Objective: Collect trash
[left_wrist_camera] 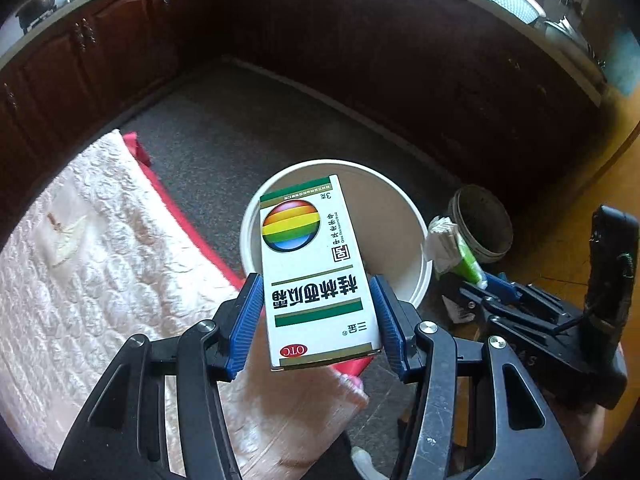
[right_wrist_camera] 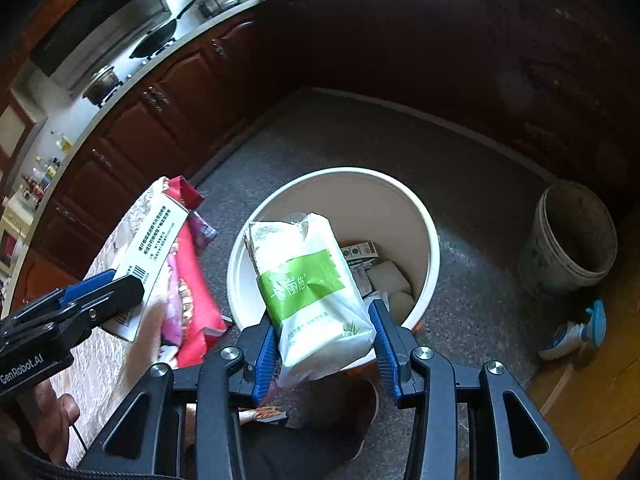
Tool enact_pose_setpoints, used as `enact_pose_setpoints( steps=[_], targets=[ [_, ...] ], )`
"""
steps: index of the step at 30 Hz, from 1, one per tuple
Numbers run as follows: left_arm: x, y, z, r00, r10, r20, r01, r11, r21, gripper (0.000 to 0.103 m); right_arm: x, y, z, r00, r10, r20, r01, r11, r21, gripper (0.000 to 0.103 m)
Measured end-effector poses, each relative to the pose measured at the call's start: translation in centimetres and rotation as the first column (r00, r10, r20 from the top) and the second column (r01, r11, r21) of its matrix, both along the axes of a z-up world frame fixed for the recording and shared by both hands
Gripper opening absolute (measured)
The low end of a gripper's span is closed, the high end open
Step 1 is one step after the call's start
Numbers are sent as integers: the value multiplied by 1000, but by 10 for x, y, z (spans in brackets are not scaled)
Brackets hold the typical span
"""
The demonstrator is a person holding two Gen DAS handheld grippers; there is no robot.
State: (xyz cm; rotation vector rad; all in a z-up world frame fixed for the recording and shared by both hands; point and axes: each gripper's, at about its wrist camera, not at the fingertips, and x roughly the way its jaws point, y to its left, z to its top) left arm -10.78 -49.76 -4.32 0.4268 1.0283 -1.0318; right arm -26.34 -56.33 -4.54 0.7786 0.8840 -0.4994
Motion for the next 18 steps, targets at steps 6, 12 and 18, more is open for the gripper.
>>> enact_pose_setpoints(
  steps=[6, 12, 18],
  targets=[
    [2, -12, -14, 999, -6, -44, 6, 1000, -6, 54, 7, -9, -18, 999, -12, -36, 13, 1000, 19, 48],
    [4, -10, -14, 999, 0, -49, -2, 999, -34, 76, 9, -10, -24, 998, -37, -47, 37, 999, 6, 54],
    [5, 3, -6, 999, 28, -26, -29, 999, -46, 78, 0, -4, -21, 998, -47, -45, 48, 999, 6, 57]
  ],
)
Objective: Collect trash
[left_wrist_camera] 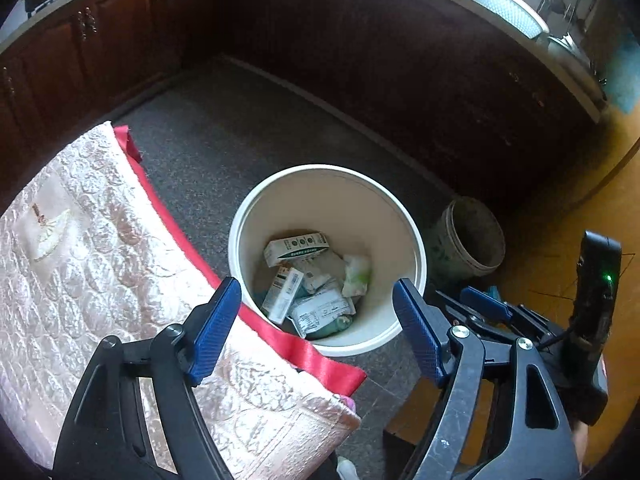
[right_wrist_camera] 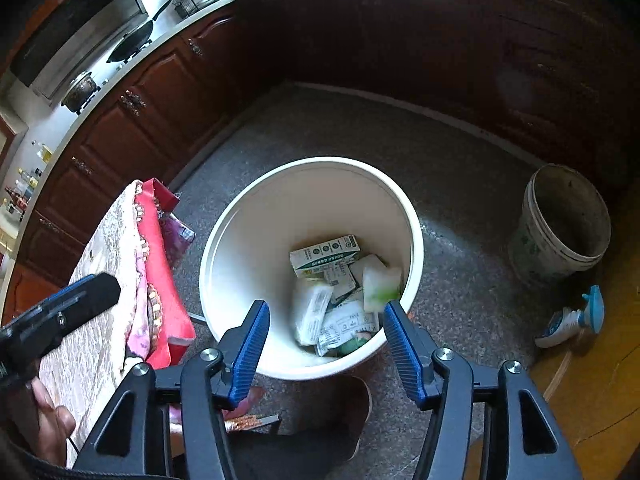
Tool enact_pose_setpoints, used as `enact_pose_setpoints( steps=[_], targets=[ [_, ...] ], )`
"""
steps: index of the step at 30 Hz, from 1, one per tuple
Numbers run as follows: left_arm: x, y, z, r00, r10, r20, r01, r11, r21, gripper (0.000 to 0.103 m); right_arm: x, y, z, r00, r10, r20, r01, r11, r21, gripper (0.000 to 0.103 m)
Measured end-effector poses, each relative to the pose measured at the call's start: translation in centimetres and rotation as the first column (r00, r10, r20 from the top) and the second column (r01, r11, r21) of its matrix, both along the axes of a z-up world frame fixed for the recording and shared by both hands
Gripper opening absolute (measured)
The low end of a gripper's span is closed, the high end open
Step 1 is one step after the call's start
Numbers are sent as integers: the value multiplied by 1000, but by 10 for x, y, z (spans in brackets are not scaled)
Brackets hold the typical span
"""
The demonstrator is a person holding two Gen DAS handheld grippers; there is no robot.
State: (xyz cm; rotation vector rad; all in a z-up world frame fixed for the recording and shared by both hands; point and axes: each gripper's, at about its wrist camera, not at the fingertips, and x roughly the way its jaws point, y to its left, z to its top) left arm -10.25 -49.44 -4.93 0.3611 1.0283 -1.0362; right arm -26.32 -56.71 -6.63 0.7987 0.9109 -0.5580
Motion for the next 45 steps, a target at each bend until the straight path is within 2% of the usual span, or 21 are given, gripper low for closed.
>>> enact_pose_setpoints(
  steps=[3, 6, 9, 14, 22, 26, 34, 45],
  targets=[
    [0, 12, 4, 999, 12, 36, -12, 1000, -8, 78, -1, 9, 7, 1000, 7, 4, -7, 1000, -21, 59],
    [-5, 29, 11, 997, 40, 67, -38, 999, -31, 78, -4, 17, 17, 1000, 3, 24, -1, 999, -52, 66],
    [-8, 47, 21, 992, 73, 99, -67, 996, -59, 78, -4, 27, 29, 1000, 5, 31, -2, 996, -94, 68],
    [-16, 74, 46, 975, 110, 194, -91, 990, -104, 78, -5, 44, 57, 998, 11, 62, -1, 988, -157, 70],
    [-29, 121, 83, 950, 174, 259, -122, 971, -204, 78, -6, 76, 108, 994, 29, 108, 2, 960, -279, 77],
    [-32, 144, 102, 929, 209, 306, -130, 957, -258, 78, -10, 95, 137, 989, 41, 142, 10, 938, -347, 82],
    [-36, 178, 127, 916, 255, 309, -146, 931, -335, 78, -18, 125, 174, 983, 40, 179, 45, 893, -448, 90],
    [-41, 200, 140, 892, 304, 333, -162, 905, -393, 78, -27, 150, 198, 975, 51, 215, 71, 849, -524, 94]
  ],
)
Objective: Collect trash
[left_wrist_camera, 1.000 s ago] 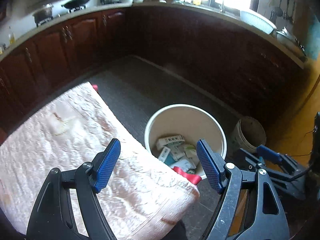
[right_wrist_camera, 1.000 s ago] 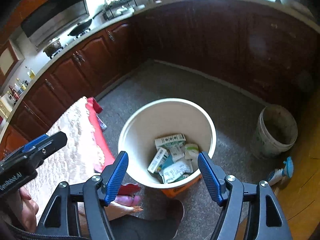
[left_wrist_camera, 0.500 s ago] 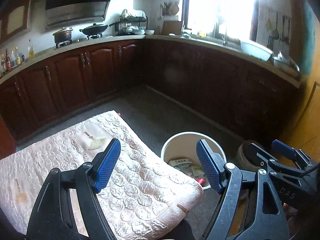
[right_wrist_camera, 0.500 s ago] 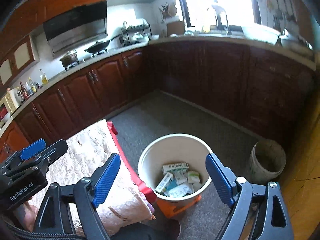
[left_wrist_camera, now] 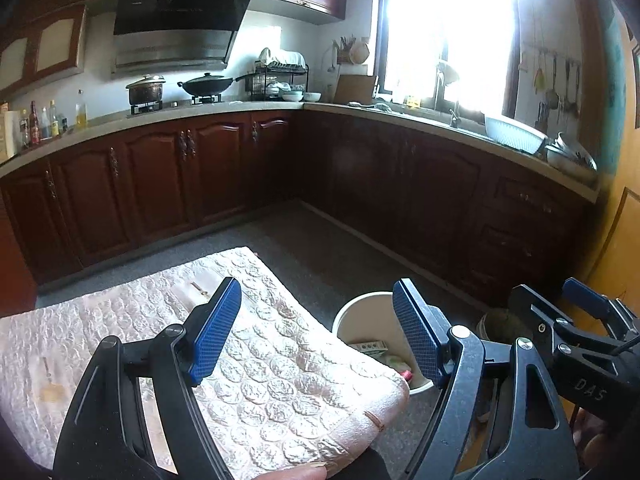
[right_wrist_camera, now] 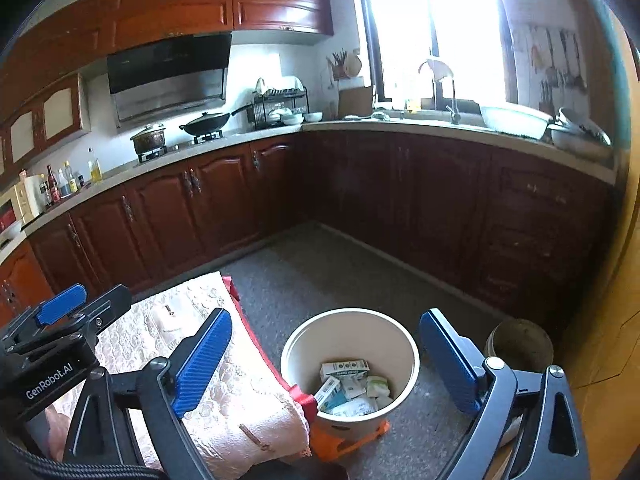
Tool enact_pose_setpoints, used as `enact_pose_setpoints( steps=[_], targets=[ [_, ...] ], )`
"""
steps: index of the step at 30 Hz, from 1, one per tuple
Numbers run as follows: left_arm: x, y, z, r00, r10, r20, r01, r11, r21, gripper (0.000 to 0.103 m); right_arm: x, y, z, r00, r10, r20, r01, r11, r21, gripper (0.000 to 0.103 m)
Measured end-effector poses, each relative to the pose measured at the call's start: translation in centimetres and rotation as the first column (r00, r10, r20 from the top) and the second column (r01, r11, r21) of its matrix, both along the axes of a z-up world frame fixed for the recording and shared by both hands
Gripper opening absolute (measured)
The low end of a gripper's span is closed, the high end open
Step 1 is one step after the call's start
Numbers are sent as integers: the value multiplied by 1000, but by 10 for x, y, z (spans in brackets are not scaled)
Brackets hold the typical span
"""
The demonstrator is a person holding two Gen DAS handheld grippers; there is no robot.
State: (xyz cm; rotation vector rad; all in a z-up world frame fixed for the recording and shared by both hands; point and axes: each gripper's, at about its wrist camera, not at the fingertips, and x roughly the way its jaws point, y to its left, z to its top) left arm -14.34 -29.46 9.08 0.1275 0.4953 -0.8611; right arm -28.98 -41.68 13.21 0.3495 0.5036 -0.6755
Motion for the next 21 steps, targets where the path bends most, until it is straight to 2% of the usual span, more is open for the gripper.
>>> enact_pose_setpoints(
  steps=[9, 21],
  targets=[
    [2, 11, 4, 999, 34, 7, -33, 999, -36, 78, 3, 7, 6, 1000, 6, -1, -6, 1000, -25, 94],
    [4, 13, 6, 999, 43, 13, -43, 998, -40, 78, 5, 8, 14, 1000, 1, 10, 0, 999, -52, 96]
  ],
)
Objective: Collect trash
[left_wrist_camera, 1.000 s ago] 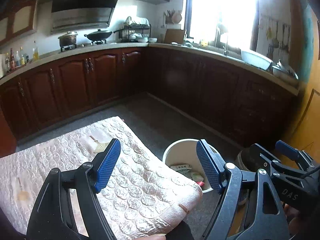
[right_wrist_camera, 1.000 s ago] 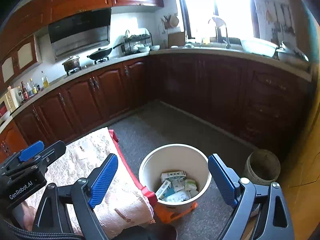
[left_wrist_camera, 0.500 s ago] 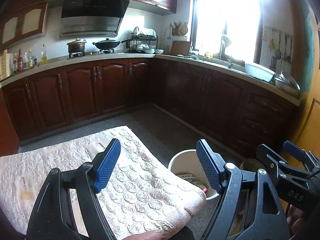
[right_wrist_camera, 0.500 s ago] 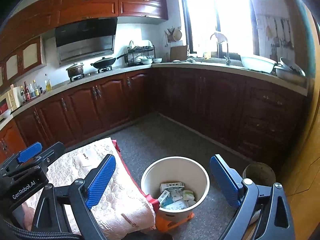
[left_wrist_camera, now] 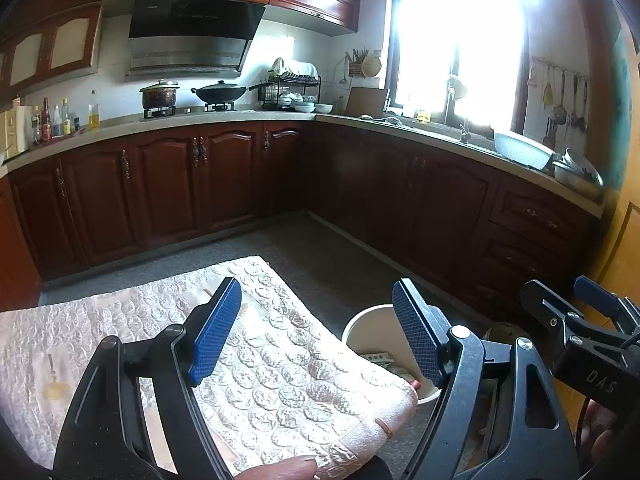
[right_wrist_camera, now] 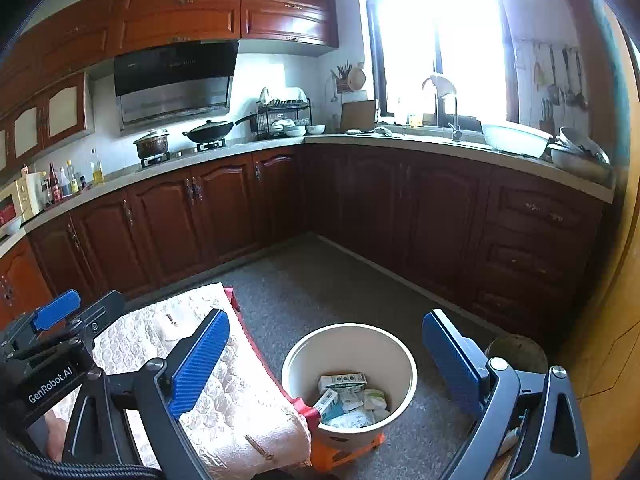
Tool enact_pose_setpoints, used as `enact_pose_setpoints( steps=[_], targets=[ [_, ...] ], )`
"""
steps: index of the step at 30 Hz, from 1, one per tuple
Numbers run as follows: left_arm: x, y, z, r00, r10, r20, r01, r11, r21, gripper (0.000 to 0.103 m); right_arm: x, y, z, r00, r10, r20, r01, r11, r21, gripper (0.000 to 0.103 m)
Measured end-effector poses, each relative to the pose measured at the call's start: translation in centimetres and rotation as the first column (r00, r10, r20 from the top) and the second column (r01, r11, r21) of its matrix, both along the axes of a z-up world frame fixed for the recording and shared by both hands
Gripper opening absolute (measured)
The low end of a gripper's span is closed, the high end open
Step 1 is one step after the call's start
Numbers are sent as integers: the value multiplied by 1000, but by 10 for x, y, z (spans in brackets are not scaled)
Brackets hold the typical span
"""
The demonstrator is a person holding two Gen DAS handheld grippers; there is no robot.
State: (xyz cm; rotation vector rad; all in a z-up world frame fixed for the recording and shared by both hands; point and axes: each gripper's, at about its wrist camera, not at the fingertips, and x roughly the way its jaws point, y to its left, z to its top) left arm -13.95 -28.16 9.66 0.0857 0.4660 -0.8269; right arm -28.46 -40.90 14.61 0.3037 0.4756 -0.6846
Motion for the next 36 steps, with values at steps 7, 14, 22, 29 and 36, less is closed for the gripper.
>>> enact_pose_setpoints(
  steps=[7, 14, 22, 29, 36],
  targets=[
    [-1, 1, 1, 1000, 9, 14, -9, 1000, -5, 78, 2, -1, 2, 1000, 3, 2, -3, 1000, -5, 96],
    [0, 3, 2, 1000, 16, 18, -16, 1000, -7, 78, 3, 0, 3, 1000, 8, 3, -8, 1000, -7, 96],
    [-3, 3, 3, 999, 21, 28, -21, 1000, -5, 78, 5, 0, 3, 1000, 12, 6, -12, 1000, -6, 96],
    [-2, 2, 5, 999, 24, 31, -24, 1000, -1, 78, 5, -1, 3, 1000, 12, 8, -12, 1000, -5, 96],
    [-2, 2, 4, 999, 29, 27, -29, 1000, 4, 78, 6, -2, 0, 1000, 16, 3, -16, 1000, 0, 96]
  ],
)
